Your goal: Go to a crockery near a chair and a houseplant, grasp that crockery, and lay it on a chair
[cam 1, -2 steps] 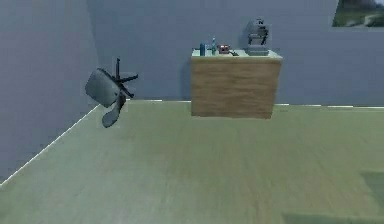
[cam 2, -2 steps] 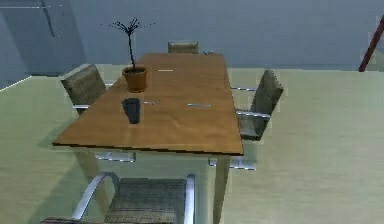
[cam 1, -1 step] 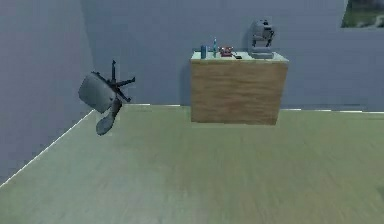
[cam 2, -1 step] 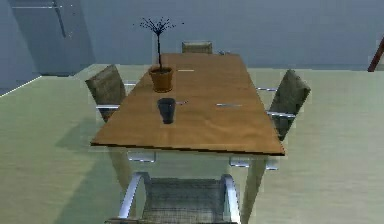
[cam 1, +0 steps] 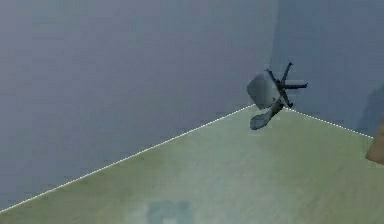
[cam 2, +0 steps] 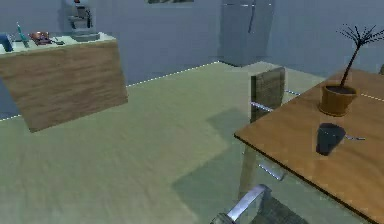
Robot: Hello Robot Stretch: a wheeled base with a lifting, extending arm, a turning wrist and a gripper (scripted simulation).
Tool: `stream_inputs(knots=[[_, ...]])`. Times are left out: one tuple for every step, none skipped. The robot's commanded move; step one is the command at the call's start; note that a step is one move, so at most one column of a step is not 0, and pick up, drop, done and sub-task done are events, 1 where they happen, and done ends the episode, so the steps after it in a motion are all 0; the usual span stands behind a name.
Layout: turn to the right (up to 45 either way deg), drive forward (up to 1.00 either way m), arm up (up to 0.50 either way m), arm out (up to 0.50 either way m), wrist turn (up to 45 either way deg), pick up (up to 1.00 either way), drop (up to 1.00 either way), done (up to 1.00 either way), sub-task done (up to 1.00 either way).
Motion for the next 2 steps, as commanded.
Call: stream_inputs(knots=[[-39.0,0.00,0.00,0.00,0.0,0.00,0.00,0.00,0.00],[0.0,0.20,0.00,0.00,0.0,0.00,0.00,0.00,0.00]])
